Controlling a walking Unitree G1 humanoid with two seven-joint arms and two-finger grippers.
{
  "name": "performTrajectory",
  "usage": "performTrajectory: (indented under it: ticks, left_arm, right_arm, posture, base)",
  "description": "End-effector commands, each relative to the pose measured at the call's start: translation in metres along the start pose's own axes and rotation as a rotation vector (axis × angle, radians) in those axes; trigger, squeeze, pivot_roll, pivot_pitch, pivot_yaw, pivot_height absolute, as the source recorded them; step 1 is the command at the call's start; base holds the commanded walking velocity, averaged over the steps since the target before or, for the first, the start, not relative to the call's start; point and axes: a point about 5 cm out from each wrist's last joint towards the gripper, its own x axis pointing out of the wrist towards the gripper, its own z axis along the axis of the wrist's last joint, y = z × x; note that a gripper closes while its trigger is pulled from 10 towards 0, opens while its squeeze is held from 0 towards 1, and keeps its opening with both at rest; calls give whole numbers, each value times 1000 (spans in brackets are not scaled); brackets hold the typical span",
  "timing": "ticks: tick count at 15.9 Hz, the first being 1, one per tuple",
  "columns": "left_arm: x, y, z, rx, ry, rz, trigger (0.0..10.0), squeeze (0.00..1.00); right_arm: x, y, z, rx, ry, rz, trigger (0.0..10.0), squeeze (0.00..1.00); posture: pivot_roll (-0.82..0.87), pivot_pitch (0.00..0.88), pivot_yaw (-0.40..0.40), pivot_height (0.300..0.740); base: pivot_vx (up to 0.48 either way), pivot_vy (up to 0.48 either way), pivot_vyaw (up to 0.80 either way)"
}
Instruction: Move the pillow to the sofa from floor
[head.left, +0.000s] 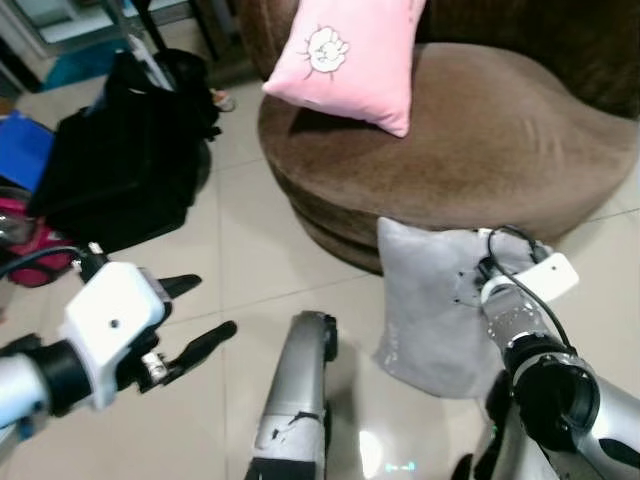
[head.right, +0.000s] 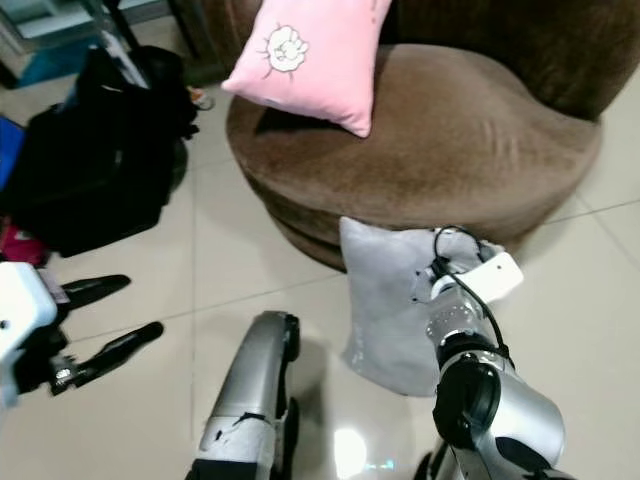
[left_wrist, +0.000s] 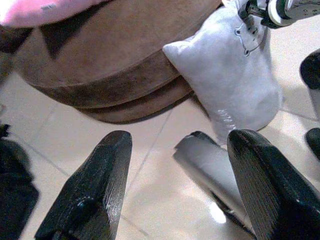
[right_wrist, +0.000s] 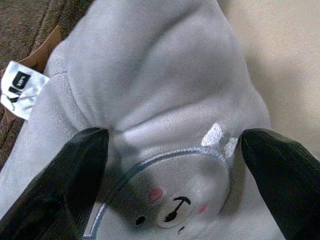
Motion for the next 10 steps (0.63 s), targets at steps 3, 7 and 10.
performTrajectory:
  ticks: [3,7,10]
  left_arm:
    - [-8,-1,2,-2,28,-15,10000,0]
    - [-9,2,2,-5,41,-12,10000,0]
    - [-12,1,3,-7,48,-22,10000,0]
  right_arm:
    - [-4,2,-20,192,57,-4,10000,0]
    - [-11,18,-39,170,111,87,10000,0]
    - [-14,28,-45,192,121,147,3412,0]
  posture:
    - [805,143,223,494]
    - [796,146,227,494]
    - [798,142,230,494]
  base:
    - [0,0,0]
    - [0,0,0]
    - [0,0,0]
